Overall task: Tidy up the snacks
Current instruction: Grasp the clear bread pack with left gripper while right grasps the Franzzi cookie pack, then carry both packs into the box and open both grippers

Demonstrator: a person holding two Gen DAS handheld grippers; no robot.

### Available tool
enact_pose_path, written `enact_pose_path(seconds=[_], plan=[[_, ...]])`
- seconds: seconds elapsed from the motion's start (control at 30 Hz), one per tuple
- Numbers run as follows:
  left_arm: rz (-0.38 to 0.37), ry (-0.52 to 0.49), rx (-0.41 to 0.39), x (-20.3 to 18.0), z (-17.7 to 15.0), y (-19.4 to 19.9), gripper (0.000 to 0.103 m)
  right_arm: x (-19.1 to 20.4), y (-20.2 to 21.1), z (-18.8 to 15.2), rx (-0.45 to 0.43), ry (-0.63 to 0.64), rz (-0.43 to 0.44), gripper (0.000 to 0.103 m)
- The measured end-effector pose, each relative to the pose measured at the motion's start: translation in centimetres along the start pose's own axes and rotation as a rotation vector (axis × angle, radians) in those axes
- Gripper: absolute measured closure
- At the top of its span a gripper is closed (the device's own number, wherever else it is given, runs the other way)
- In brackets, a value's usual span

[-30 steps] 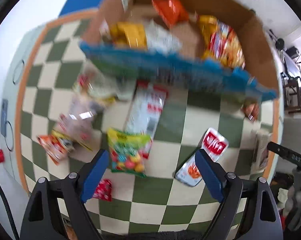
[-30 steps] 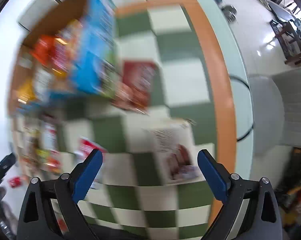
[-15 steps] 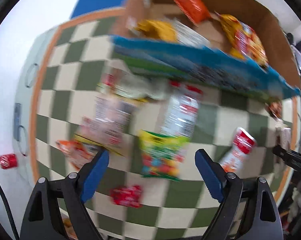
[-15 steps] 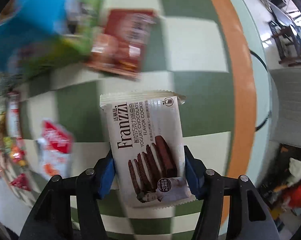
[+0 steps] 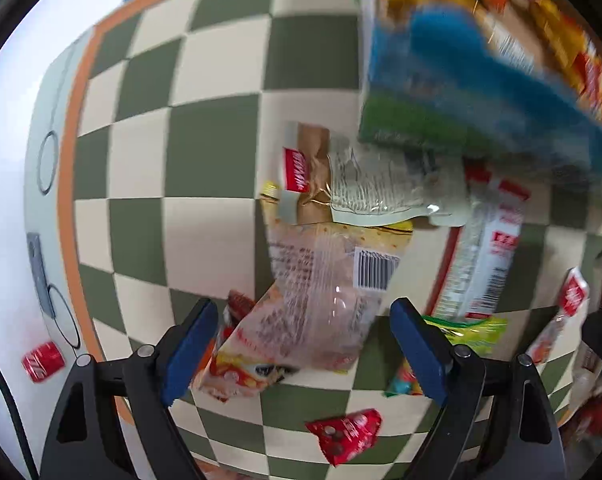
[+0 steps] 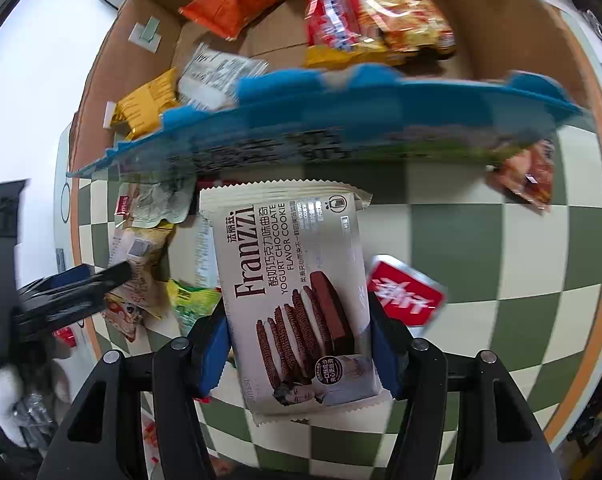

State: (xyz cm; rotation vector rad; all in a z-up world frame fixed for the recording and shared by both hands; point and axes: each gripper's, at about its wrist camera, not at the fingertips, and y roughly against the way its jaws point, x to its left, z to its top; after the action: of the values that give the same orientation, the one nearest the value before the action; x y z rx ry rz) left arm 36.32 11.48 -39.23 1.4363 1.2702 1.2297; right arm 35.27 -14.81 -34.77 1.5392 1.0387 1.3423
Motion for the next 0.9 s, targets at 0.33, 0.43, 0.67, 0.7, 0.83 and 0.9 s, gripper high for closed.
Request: enact_pose_path(seconds=[0.33, 0.43, 0.67, 0.7, 0.83, 0.9], plan=[[0.009, 0.000, -0.016, 0.1, -0.4, -1.1, 0.064, 1.6, -2.3, 1.1, 0.027, -0.002, -0.016, 0.039], [-0.001, 0.023, -0.033, 0.4, -1.5, -0.4, 0.065, 1.7, -2.8, 1.1, 0.031, -0.012, -0.016, 0.039], [-0.066, 0.093, -0.082, 1.4, -5.3, 2.2, 0.066, 1.5, -2.7, 0.3, 0.025, -0.009, -0.002, 0.039], [-0.076, 0.102, -0.090, 1.3, -6.0, 2.7, 0.066, 1.4, -2.6, 0.0, 0.025, -0.010, 0.003, 0.039], [-0.118, 0.113, -0.119, 0.4, -7.6, 4.5, 0.066, 0.9, -2.1, -1.4, 0.027, -0.024, 0.033, 0.040], [-0.147, 0.113, -0.133, -0.4, -8.4, 5.8, 0.066, 0.9, -1.5, -2.3, 0.026, -0.024, 0.052, 0.040]])
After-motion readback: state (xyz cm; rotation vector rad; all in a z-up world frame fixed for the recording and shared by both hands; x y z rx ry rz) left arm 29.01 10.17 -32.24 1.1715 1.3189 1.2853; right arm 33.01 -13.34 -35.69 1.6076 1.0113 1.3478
